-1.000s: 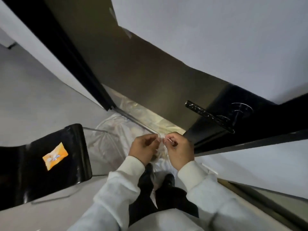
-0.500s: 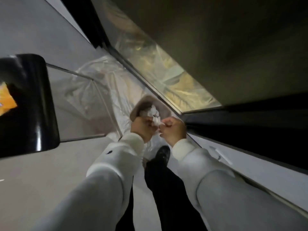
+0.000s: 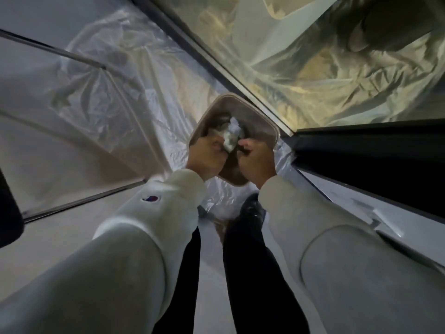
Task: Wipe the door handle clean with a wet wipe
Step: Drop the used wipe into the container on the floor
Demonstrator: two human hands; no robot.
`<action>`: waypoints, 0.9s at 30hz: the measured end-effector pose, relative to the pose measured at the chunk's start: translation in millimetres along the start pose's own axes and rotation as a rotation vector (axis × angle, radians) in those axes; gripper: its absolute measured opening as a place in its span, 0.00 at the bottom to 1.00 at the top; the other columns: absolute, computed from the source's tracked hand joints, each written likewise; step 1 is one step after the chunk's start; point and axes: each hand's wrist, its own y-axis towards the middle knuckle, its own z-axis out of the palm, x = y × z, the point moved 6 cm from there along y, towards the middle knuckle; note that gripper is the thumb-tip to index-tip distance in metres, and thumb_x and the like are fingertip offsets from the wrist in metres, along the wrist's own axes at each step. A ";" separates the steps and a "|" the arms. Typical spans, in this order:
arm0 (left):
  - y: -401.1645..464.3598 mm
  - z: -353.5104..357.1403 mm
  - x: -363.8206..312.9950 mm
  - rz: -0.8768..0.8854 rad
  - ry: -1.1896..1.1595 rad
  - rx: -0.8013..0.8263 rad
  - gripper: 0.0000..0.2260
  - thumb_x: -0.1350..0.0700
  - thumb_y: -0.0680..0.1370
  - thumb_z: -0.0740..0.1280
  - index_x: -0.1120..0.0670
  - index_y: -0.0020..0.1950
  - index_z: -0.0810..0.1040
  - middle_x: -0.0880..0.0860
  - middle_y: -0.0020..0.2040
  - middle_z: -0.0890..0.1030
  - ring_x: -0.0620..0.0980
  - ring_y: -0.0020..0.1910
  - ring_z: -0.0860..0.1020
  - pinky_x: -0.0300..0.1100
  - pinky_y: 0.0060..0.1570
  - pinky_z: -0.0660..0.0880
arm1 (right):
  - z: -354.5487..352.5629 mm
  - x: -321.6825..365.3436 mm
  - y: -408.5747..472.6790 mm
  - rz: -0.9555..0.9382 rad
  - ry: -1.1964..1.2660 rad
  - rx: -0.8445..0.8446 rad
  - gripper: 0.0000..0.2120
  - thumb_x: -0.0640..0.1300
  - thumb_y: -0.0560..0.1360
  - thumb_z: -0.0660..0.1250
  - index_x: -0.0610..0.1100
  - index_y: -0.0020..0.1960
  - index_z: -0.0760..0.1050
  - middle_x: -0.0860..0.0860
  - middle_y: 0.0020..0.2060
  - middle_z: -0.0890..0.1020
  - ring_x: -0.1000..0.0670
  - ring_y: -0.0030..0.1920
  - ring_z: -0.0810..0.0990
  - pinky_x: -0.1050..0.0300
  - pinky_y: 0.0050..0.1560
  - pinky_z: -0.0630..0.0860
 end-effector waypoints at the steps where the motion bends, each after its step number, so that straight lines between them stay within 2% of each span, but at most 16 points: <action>1: 1.9 -0.7 -0.7 0.020 0.045 -0.002 0.11 0.57 0.75 0.68 0.58 0.54 0.84 0.56 0.53 0.85 0.56 0.54 0.82 0.40 0.54 0.74 | 3.4 1.0 -0.4 -0.001 0.006 0.022 0.09 0.38 0.77 0.68 0.40 0.56 0.82 0.47 0.47 0.83 0.48 0.51 0.80 0.60 0.56 0.72; 3: -0.4 -6.1 -4.8 0.030 0.114 -0.014 0.10 0.55 0.75 0.67 0.57 0.51 0.85 0.53 0.51 0.85 0.52 0.50 0.82 0.37 0.48 0.71 | 6.8 2.3 -2.4 -0.001 0.012 0.044 0.05 0.39 0.77 0.68 0.41 0.49 0.82 0.48 0.41 0.83 0.47 0.45 0.80 0.57 0.51 0.76; 5: -7.4 -14.6 -7.7 -0.006 0.124 -0.036 0.06 0.55 0.74 0.69 0.54 0.47 0.85 0.48 0.45 0.84 0.48 0.43 0.78 0.34 0.44 0.68 | 4.4 5.8 -6.4 0.006 -0.001 0.035 0.05 0.40 0.76 0.68 0.41 0.43 0.81 0.47 0.38 0.82 0.47 0.41 0.79 0.58 0.45 0.73; 9: -24.2 -32.8 -17.8 -0.052 0.103 -0.050 0.03 0.59 0.70 0.71 0.55 0.36 0.80 0.47 0.33 0.79 0.50 0.38 0.77 0.42 0.47 0.76 | -7.8 20.0 -20.4 0.046 0.009 0.022 0.04 0.43 0.73 0.72 0.42 0.42 0.82 0.46 0.39 0.84 0.47 0.42 0.81 0.59 0.45 0.73; 11: -33.3 -41.6 -28.9 -0.030 0.119 -0.021 0.01 0.59 0.70 0.70 0.54 0.39 0.81 0.48 0.36 0.80 0.52 0.41 0.79 0.41 0.49 0.76 | -20.0 35.8 -27.6 -0.009 0.007 -0.034 0.04 0.40 0.71 0.73 0.40 0.40 0.80 0.45 0.39 0.84 0.46 0.42 0.81 0.57 0.45 0.75; 12: -37.3 -43.2 -35.1 -0.004 0.142 0.014 0.05 0.58 0.70 0.70 0.53 0.44 0.83 0.49 0.41 0.83 0.52 0.45 0.80 0.40 0.50 0.75 | -27.8 44.9 -31.2 -0.055 0.017 -0.078 0.02 0.37 0.71 0.73 0.39 0.42 0.80 0.43 0.41 0.84 0.46 0.44 0.81 0.57 0.47 0.76; 14: -45.2 -48.5 -47.0 0.054 0.163 0.057 0.11 0.56 0.71 0.70 0.50 0.53 0.85 0.51 0.50 0.85 0.53 0.51 0.81 0.39 0.54 0.73 | -44.0 64.2 -41.3 -0.092 0.082 -0.106 0.06 0.33 0.72 0.71 0.37 0.49 0.81 0.44 0.45 0.82 0.48 0.45 0.78 0.71 0.45 0.71; 16: -54.5 -58.8 -58.7 0.050 0.088 0.046 0.11 0.57 0.72 0.72 0.49 0.53 0.85 0.48 0.49 0.85 0.49 0.51 0.81 0.36 0.54 0.72 | -51.0 78.3 -50.1 -0.056 0.180 -0.060 0.13 0.30 0.73 0.69 0.37 0.57 0.80 0.51 0.43 0.80 0.52 0.45 0.77 0.77 0.44 0.70; 17: -59.9 -63.8 -63.6 0.038 0.043 0.042 0.08 0.58 0.72 0.73 0.49 0.49 0.86 0.46 0.44 0.84 0.47 0.47 0.81 0.34 0.51 0.72 | -52.6 84.0 -54.5 -0.030 0.231 -0.032 0.16 0.28 0.73 0.67 0.39 0.59 0.80 0.54 0.43 0.79 0.54 0.45 0.78 0.74 0.48 0.74; 19: -74.9 -74.1 -78.0 0.027 0.004 0.067 0.07 0.60 0.72 0.73 0.48 0.37 0.85 0.44 0.33 0.82 0.43 0.37 0.80 0.29 0.41 0.72 | -57.9 91.3 -67.3 0.017 0.326 -0.001 0.19 0.27 0.72 0.66 0.45 0.57 0.81 0.56 0.44 0.80 0.53 0.47 0.82 0.58 0.53 0.82; 20: -82.1 -77.9 -81.4 0.000 -0.028 0.087 0.09 0.62 0.73 0.72 0.51 0.34 0.84 0.46 0.29 0.81 0.43 0.31 0.80 0.28 0.35 0.73 | -61.2 91.8 -73.4 0.030 0.331 -0.007 0.17 0.28 0.72 0.66 0.46 0.53 0.81 0.54 0.44 0.82 0.51 0.46 0.83 0.56 0.50 0.83; 22: -103.9 -92.3 -94.6 -0.032 -0.079 0.119 0.08 0.63 0.75 0.70 0.61 0.37 0.85 0.53 0.27 0.81 0.46 0.25 0.79 0.33 0.29 0.77 | -77.6 99.2 -94.6 0.051 0.290 -0.057 0.14 0.29 0.72 0.68 0.46 0.47 0.83 0.50 0.42 0.85 0.49 0.45 0.84 0.59 0.48 0.82; 23: -114.1 -100.9 -102.0 -0.028 -0.071 0.110 0.08 0.61 0.76 0.70 0.62 0.38 0.85 0.54 0.27 0.81 0.47 0.26 0.79 0.36 0.30 0.78 | -87.6 101.9 -106.8 0.076 0.314 -0.082 0.13 0.29 0.72 0.69 0.47 0.44 0.83 0.47 0.42 0.86 0.46 0.45 0.85 0.55 0.49 0.83; 25: -137.3 -122.8 -121.0 0.009 -0.001 0.063 0.12 0.53 0.77 0.70 0.59 0.39 0.85 0.54 0.30 0.82 0.51 0.32 0.82 0.41 0.38 0.80 | -111.2 115.6 -136.4 0.126 0.385 -0.107 0.16 0.28 0.74 0.68 0.49 0.41 0.81 0.42 0.42 0.86 0.40 0.44 0.86 0.46 0.47 0.85; 27: -152.4 -133.3 -133.7 0.027 0.012 0.034 0.14 0.47 0.77 0.69 0.55 0.37 0.82 0.55 0.36 0.84 0.54 0.39 0.83 0.45 0.46 0.80 | -123.9 123.0 -152.4 0.149 0.401 -0.131 0.15 0.30 0.73 0.70 0.50 0.39 0.80 0.42 0.41 0.85 0.39 0.40 0.86 0.43 0.45 0.85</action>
